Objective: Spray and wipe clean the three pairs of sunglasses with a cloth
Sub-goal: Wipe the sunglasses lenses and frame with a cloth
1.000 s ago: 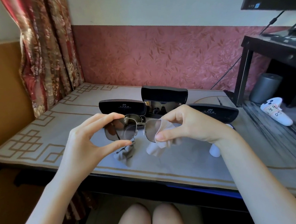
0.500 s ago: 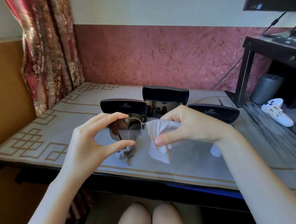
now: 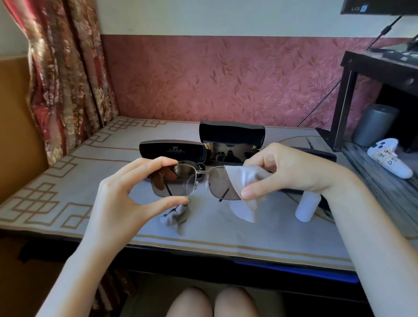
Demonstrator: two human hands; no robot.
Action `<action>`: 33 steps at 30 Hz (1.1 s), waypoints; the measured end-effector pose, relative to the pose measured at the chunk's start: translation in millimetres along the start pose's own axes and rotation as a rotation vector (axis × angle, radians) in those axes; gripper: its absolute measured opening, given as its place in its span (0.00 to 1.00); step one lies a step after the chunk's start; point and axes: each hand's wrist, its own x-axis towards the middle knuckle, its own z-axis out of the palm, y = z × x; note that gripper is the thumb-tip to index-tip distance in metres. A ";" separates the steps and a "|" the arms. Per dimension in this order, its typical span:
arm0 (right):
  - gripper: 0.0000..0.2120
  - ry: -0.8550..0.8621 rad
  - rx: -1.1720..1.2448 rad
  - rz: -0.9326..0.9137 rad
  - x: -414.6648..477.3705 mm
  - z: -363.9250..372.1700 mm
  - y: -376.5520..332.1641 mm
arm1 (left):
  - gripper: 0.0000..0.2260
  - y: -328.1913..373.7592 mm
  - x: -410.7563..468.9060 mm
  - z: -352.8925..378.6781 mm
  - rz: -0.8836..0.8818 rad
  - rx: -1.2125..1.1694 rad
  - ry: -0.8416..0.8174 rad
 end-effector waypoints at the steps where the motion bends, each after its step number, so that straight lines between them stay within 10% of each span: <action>1: 0.09 0.002 0.001 -0.002 0.9 0.9 0.7 | 0.23 0.5 0.0 0.4 0.000 0.003 0.002; 33: 0.22 0.289 0.132 -0.055 7.1 26.9 -1.2 | 0.25 11.5 1.1 4.1 -0.001 0.040 -0.015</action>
